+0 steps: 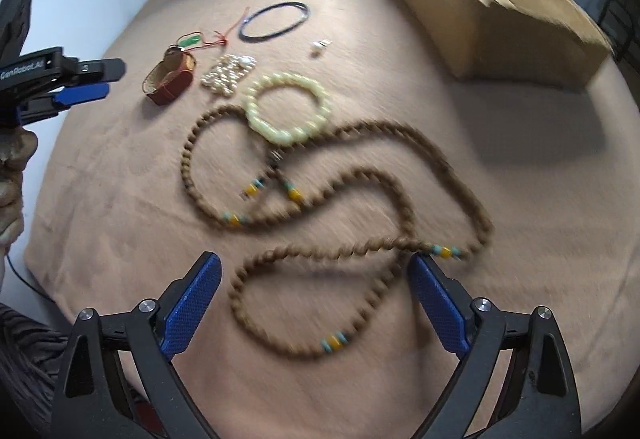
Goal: Organize jewelry
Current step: 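Close right tool on the wooden bead necklace while left tool grasps the red-strap watch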
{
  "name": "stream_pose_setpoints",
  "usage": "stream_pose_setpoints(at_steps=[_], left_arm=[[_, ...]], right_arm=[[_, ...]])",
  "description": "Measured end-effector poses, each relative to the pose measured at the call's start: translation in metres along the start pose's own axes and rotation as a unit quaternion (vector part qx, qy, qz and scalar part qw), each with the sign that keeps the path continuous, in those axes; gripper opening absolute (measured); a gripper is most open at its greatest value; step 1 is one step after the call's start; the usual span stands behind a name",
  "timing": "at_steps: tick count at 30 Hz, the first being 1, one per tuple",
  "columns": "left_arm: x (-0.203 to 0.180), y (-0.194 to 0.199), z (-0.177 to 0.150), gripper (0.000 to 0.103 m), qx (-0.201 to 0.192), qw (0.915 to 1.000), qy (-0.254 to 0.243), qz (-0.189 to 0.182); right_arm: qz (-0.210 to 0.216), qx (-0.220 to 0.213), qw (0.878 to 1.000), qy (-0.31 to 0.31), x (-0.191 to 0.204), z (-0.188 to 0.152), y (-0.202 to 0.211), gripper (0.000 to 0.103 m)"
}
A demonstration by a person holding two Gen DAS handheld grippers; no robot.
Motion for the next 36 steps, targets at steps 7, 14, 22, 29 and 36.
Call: stream_pose_setpoints(at_steps=[7, 14, 22, 29, 36], left_arm=[[0.004, -0.011, 0.006, 0.051, 0.011, 0.9999, 0.008, -0.007], [0.007, -0.018, 0.01, 0.045, 0.016, 0.9998, 0.013, -0.008], [0.007, -0.03, 0.011, 0.045, 0.028, 0.9995, 0.012, -0.004], [0.007, -0.045, 0.013, 0.04, 0.043, 0.9989, 0.017, 0.0], [0.012, -0.055, 0.015, 0.02, 0.051, 0.9982, 0.02, 0.025]], right_arm=[[0.01, -0.013, 1.0, 0.023, 0.026, 0.021, -0.012, 0.092], [-0.015, -0.017, 0.998, 0.054, 0.048, 0.036, -0.032, 0.092], [-0.059, -0.048, 0.989, 0.127, 0.064, 0.025, -0.031, 0.079], [-0.046, -0.057, 0.987, 0.143, 0.055, 0.02, -0.021, 0.033], [0.0, -0.033, 0.993, 0.116, 0.025, 0.019, -0.014, 0.01]])
Point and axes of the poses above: each gripper's, at about its wrist camera, not at the fingertips, and y roughly against the way its jaws point, x to its left, z to its top, the point moved 1 cm from there along -y, roughly the way its jaws point, and after that the axes turned 3 degrees about -z, right-handed, at the moved point
